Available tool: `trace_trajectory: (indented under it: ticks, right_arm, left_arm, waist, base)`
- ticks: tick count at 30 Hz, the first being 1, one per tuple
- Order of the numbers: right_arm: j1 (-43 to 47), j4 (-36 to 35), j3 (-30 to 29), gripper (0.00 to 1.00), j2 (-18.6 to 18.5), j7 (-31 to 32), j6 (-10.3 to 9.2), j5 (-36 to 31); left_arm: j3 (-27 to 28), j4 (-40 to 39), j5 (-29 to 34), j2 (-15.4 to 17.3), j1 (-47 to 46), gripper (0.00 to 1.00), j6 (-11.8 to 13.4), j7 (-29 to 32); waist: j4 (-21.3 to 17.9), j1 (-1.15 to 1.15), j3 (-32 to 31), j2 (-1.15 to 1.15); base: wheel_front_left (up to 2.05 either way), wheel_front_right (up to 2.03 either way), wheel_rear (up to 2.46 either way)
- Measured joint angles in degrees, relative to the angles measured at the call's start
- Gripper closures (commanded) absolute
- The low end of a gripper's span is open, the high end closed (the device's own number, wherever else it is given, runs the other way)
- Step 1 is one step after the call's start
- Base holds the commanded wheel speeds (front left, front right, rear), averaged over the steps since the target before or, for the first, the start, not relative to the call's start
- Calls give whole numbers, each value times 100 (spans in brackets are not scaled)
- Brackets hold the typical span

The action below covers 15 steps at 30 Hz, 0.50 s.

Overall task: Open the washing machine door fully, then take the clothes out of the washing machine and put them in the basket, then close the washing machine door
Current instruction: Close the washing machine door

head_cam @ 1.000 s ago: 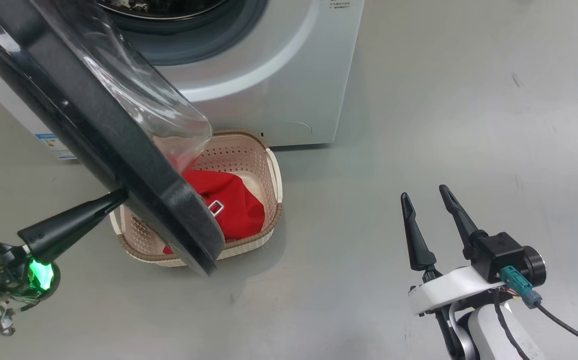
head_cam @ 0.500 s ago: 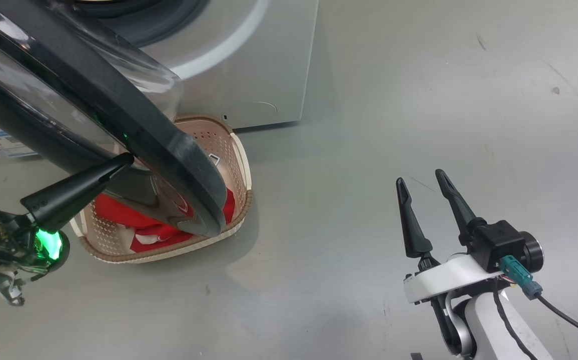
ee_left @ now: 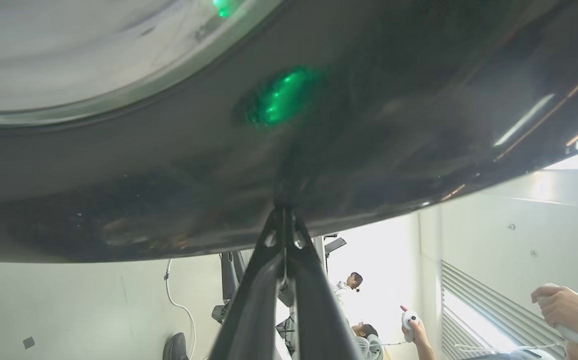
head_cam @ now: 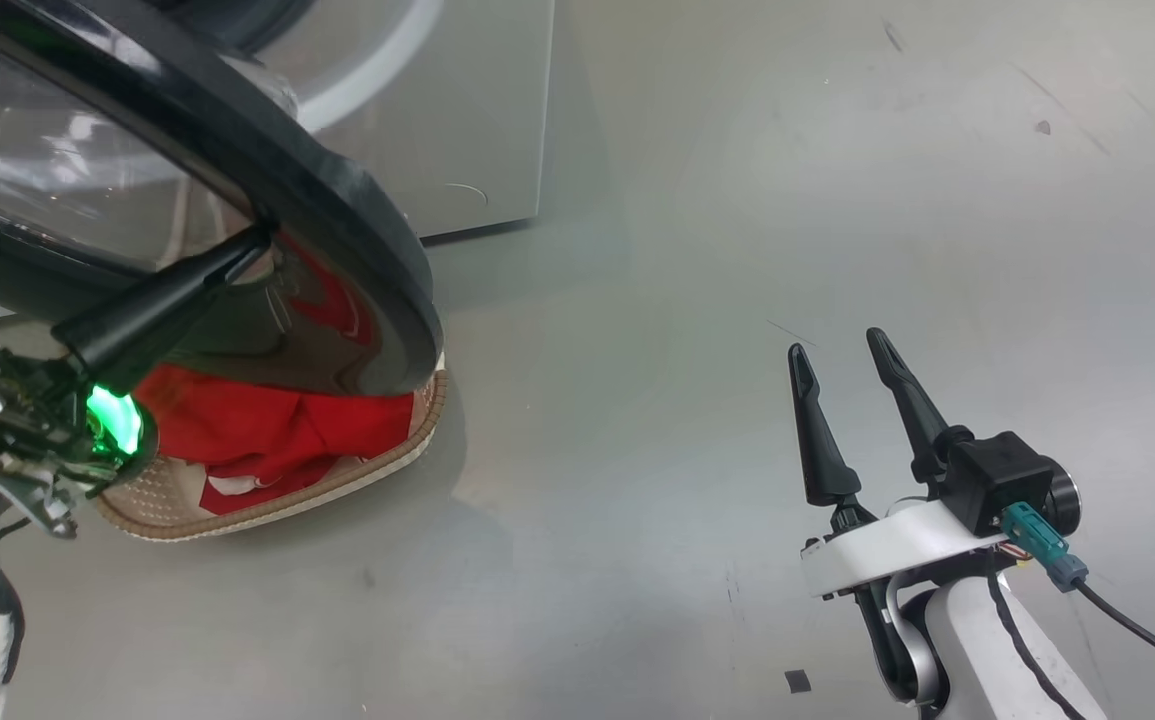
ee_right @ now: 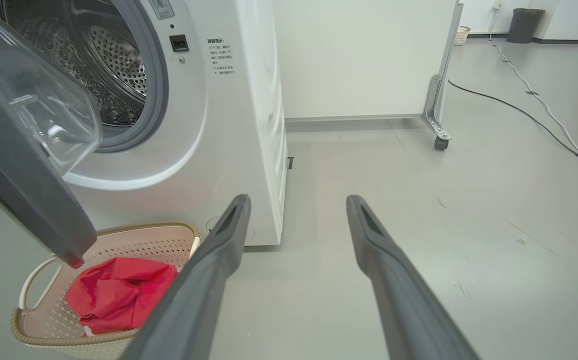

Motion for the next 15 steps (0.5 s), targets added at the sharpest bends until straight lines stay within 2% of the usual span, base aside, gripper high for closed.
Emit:
trace_trajectory:
  ticks: [15]
  right_arm:
    - [-161,-85,140,0,21,0,-56,156]
  left_arm:
    - [-81,703,321,-208,-962,100,91,-396]
  waist:
    - [-325,0,219,0]
  base:
    - [0,0,0]
